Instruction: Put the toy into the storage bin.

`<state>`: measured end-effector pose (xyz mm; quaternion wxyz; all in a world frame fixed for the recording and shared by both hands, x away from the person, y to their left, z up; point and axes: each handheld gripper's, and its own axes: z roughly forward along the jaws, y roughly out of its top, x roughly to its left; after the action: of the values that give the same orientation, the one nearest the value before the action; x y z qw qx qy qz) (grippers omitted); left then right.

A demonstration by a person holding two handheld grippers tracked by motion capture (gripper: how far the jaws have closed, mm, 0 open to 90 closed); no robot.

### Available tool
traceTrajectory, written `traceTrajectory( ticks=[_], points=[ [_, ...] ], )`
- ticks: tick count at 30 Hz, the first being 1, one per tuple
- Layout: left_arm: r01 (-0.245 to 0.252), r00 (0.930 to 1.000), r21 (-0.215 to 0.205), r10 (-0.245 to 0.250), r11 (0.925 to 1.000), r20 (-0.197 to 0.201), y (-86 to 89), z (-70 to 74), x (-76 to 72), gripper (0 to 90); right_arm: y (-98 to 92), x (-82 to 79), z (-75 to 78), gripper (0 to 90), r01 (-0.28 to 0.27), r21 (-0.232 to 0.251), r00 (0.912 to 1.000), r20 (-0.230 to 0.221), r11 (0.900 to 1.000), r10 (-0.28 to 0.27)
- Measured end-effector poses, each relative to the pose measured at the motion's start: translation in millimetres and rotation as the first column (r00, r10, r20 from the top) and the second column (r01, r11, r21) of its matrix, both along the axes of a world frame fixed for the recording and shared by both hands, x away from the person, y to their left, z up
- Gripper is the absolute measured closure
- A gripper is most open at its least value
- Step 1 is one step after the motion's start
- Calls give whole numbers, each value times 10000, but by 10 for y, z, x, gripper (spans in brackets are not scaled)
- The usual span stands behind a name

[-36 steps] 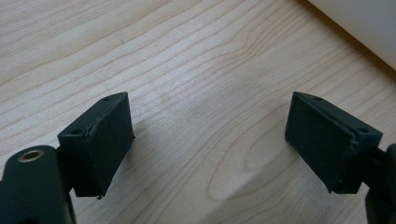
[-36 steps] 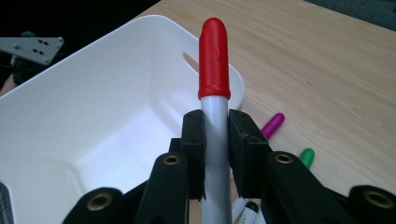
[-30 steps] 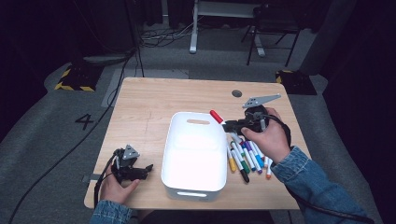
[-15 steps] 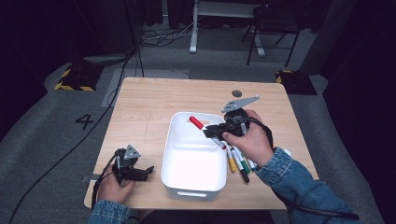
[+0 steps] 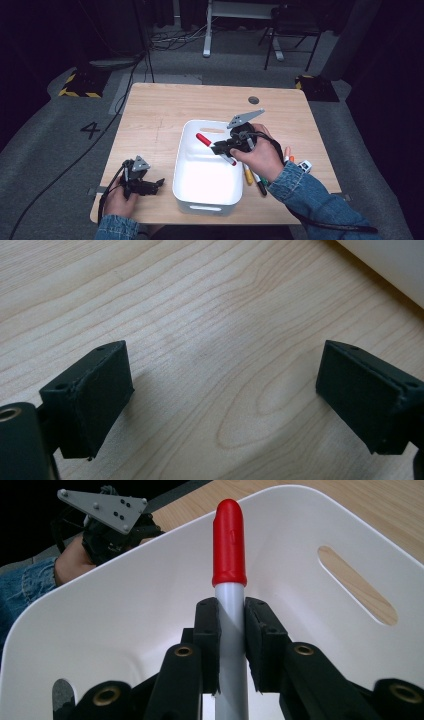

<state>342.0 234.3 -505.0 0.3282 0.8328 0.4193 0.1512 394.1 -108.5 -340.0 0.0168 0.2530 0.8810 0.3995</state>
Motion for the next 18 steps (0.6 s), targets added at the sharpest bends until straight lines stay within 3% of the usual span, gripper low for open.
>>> traceTrajectory(
  ticks=[3,18],
  points=[
    [92,9998,217,-88,9997,-191,-13,-1,19,0,-17,-6,-37,774,-32,-227,10000,86,9997,34],
    [73,9998,228,-69,9997,-188,-12,1,18,0,-11,-71,-211,774,-284,-1063,9995,114,9939,298]
  ],
)
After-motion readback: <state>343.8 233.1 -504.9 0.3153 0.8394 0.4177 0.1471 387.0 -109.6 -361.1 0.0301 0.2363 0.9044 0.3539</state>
